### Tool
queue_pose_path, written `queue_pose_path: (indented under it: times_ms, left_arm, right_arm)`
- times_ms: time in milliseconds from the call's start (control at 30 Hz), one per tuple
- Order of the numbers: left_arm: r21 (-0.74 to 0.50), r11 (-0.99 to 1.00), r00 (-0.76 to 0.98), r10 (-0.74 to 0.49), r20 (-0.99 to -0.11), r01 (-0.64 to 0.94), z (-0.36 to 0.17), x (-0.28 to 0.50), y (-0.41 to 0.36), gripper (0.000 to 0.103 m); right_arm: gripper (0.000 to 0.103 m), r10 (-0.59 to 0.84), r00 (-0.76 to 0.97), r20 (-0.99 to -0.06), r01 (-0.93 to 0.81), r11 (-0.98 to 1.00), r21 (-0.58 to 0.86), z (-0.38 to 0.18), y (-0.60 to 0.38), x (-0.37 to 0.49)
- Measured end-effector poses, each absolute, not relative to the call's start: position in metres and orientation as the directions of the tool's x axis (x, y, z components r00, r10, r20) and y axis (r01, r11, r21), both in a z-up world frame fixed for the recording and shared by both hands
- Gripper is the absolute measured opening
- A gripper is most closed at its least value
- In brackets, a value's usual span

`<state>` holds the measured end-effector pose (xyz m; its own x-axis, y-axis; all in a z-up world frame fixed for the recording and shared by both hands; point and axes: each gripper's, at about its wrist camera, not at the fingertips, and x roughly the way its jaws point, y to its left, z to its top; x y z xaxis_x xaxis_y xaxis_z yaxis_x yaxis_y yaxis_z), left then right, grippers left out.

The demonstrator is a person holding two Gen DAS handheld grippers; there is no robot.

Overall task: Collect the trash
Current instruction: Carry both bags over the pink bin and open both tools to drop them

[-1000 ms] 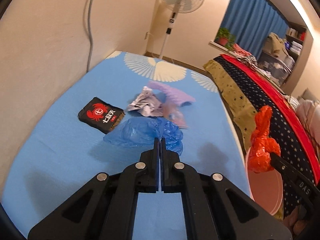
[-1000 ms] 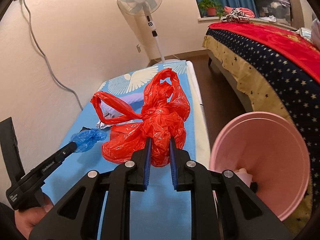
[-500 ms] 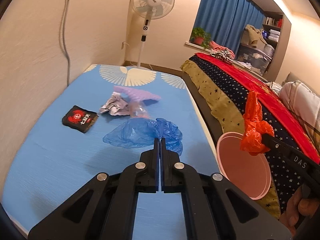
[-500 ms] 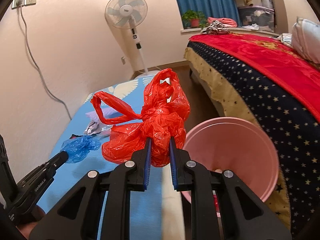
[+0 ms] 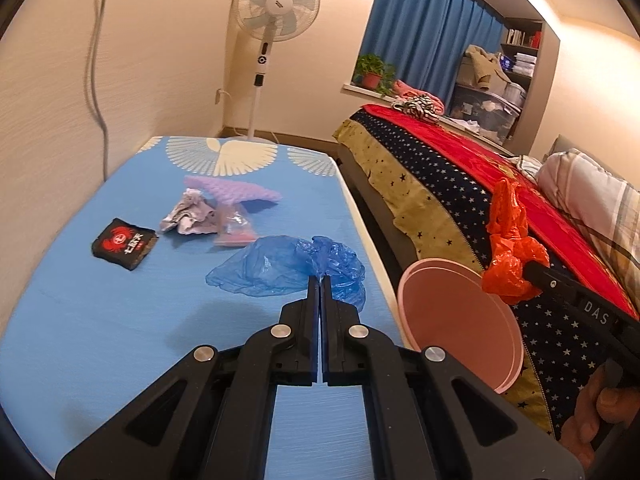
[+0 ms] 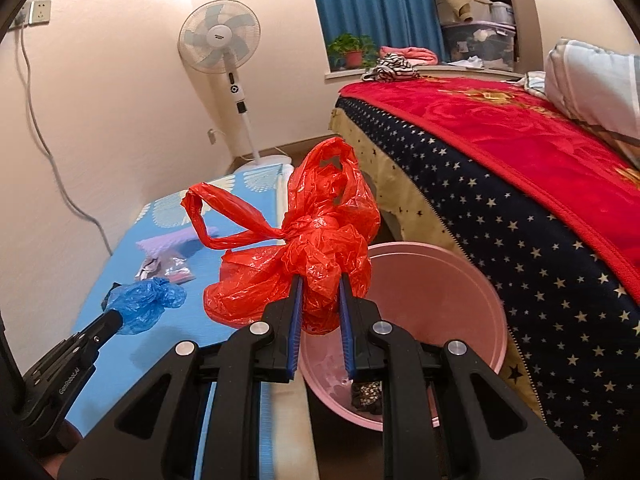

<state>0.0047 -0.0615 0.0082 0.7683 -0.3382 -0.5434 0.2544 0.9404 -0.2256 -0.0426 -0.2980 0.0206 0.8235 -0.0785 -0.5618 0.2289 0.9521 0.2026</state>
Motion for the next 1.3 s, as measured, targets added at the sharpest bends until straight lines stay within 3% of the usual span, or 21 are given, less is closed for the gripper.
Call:
queue_pose_path:
  times_ms: [1300]
  left_arm:
    - [-0.209, 0.888, 0.719, -0.455, -0.525, 0.409, -0.005, 0.012, -0.134, 0.000]
  right_arm:
    - [0.017, -0.266, 0.768, -0.583, 0.421, 0.895, 0.147, 0.001, -0.340, -0.044]
